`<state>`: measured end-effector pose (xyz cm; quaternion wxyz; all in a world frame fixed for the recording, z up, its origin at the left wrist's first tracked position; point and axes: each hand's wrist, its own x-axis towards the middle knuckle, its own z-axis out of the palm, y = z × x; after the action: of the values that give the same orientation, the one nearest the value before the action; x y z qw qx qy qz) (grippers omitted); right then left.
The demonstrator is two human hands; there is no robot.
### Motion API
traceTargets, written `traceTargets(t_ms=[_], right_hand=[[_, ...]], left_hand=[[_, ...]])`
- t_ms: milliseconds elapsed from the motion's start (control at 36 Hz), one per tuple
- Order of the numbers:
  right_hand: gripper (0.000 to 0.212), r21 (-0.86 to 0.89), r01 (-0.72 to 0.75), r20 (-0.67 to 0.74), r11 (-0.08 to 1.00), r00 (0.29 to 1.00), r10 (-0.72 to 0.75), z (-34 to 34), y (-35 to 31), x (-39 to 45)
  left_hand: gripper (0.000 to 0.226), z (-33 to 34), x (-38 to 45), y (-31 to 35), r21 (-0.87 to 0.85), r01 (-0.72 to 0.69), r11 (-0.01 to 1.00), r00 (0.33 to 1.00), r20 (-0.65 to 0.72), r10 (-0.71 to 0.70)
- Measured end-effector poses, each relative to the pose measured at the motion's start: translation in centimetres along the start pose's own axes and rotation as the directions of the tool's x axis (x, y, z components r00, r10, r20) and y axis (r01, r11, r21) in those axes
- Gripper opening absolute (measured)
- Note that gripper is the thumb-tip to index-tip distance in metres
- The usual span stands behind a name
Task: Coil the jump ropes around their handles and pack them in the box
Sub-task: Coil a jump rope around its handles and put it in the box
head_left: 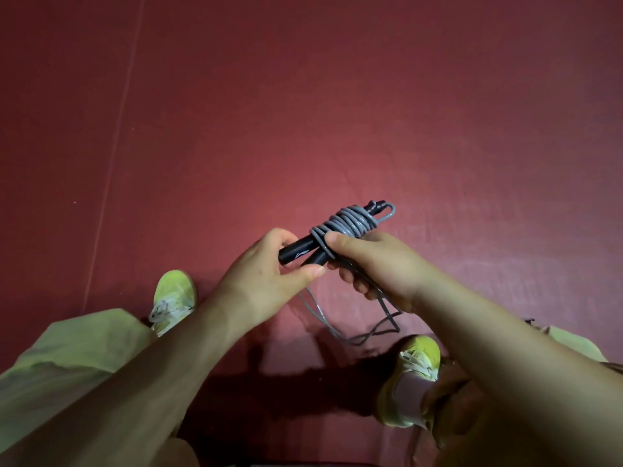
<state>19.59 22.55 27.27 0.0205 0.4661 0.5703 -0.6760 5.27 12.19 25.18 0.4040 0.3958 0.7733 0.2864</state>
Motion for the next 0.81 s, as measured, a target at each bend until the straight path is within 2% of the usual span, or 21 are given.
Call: traceTargets(t_ms=[111,194,250,333,389,444,528,583,694,806], right_hand=[[0.035,-0.033,0.082,-0.045,0.996,0.996,-0.083,0.0,0.0,0.0],[0.033,-0.087,0.164,-0.048,0.983,0.984,-0.169,-0.2,0.1,0.0],[0.034,-0.068,0.231,-0.009,0.971,0.973,-0.232,-0.2,0.1,-0.1],[0.034,-0.031,0.316,0.075,0.948,0.947,-0.313,-0.4,-0.1,-0.4],[0.042,-0.001,0.343,0.146,0.939,0.929,-0.339,-0.6,-0.3,-0.6],[0.051,0.047,0.338,0.197,0.94,0.92,-0.34,-0.7,-0.5,-0.8],[0.031,0.079,0.294,0.187,0.953,0.934,-0.304,-1.0,-0.7,-1.0],[0.032,0.059,0.258,0.181,0.964,0.947,-0.264,-1.2,-0.7,-1.0],[0.034,-0.07,0.202,0.161,0.977,0.969,-0.188,-1.4,-0.5,-0.7],[0.039,-0.241,0.199,0.125,0.95,0.977,-0.173,-1.1,0.0,-0.4]], left_hand=[[0.053,-0.3,0.3,0.2,-0.047,0.059,0.997,0.996,0.069,-0.056],[0.061,-0.6,0.2,0.3,-0.229,0.152,0.962,0.952,0.296,-0.08],[0.051,-0.9,-0.4,0.3,-0.402,0.285,0.87,0.857,0.514,-0.043],[0.054,-1.1,-0.9,0.0,-0.531,0.47,0.705,0.628,0.763,0.155],[0.061,-1.0,-0.8,-0.2,-0.602,0.554,0.575,0.523,0.789,0.322],[0.067,-0.9,-0.6,-0.2,-0.645,0.616,0.452,0.484,0.763,0.429],[0.073,-0.4,-0.8,0.0,-0.668,0.656,0.352,0.497,0.733,0.464],[0.075,-0.3,-0.8,0.5,-0.675,0.651,0.348,0.555,0.736,0.388],[0.076,-0.1,-0.5,1.2,-0.624,0.565,0.539,0.708,0.702,0.071],[0.068,0.0,-0.4,1.5,-0.547,0.473,0.691,0.771,0.637,-0.023]])
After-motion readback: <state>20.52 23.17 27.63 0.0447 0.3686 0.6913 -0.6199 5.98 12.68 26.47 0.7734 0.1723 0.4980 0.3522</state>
